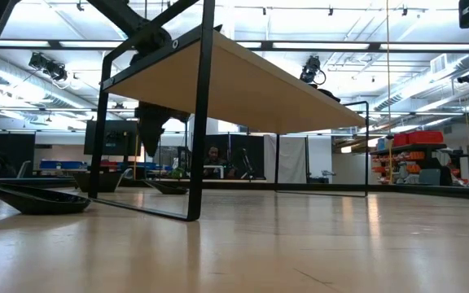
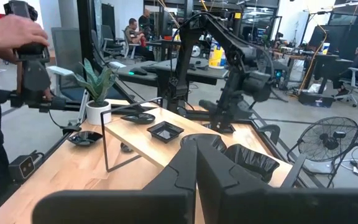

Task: Pick & Place Mini shaped plates
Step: Stack the black teardrop shaped plate on top of the black teardrop shaped plate on the shelf

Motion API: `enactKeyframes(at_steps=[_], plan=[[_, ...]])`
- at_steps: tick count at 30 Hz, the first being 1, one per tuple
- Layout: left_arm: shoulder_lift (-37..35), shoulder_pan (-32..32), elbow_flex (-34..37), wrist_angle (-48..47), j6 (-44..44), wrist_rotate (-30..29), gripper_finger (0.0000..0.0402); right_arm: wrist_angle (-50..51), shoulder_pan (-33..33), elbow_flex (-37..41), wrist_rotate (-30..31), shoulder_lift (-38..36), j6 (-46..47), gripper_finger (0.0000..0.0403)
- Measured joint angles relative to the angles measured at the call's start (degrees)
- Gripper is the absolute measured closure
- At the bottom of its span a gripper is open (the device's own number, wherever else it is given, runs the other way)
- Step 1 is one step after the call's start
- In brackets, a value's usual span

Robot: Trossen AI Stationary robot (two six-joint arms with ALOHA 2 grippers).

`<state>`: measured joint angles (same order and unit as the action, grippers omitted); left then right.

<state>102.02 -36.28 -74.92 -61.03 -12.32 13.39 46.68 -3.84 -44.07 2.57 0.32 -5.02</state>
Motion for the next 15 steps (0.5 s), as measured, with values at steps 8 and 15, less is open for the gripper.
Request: enactKeyframes(at_steps=[8, 15], plan=[[0.00, 0.87, 4.72, 7.39, -0.31, -0.24, 0.0234, 0.00, -0.01, 0.00, 0.00, 0.00, 0.00, 0.0392], [0.00, 2.47, 7.35, 12.47, -0.39, -3.56, 0.0234, 0.02, -0.02, 0.00, 0.00, 0.00, 0.00, 0.0392]])
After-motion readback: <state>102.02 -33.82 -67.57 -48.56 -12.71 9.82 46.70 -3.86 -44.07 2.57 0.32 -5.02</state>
